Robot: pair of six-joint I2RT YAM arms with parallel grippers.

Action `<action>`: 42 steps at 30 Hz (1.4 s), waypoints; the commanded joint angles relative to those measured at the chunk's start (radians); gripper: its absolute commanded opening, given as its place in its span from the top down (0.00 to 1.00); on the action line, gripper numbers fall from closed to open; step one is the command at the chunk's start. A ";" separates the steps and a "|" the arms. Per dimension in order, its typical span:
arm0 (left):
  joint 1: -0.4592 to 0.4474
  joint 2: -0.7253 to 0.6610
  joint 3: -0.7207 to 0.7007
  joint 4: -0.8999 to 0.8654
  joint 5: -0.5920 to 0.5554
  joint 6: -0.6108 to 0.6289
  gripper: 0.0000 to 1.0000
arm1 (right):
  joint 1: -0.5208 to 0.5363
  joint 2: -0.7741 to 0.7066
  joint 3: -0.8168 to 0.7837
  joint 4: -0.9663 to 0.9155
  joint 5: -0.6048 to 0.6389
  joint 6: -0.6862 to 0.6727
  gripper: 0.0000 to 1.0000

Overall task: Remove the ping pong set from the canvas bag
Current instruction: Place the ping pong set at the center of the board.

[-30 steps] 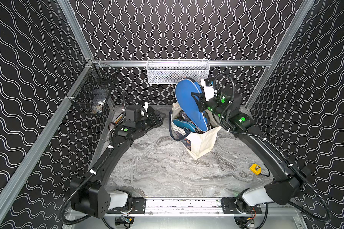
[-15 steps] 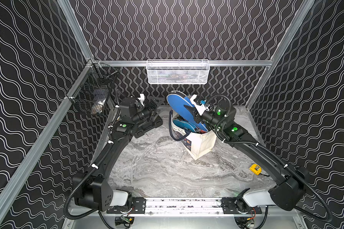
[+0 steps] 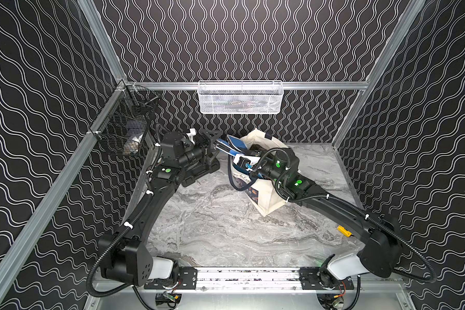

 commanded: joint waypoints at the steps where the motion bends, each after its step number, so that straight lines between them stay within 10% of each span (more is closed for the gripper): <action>1: 0.003 -0.024 -0.003 0.028 0.031 -0.008 0.08 | 0.009 0.011 -0.012 0.187 0.008 -0.123 1.00; 12: -0.001 -0.060 -0.070 -0.055 0.000 0.076 0.20 | 0.031 0.054 -0.010 0.242 0.046 -0.268 1.00; 27: -0.029 -0.030 -0.103 -0.073 -0.066 0.147 0.69 | 0.081 0.059 -0.017 0.239 0.088 -0.349 1.00; 32: -0.029 -0.035 -0.087 -0.094 -0.090 0.184 0.94 | 0.097 0.045 -0.039 0.256 0.093 -0.330 0.87; 42: -0.026 -0.044 -0.030 -0.161 -0.147 0.262 1.00 | 0.101 0.007 -0.057 0.297 0.109 -0.180 0.32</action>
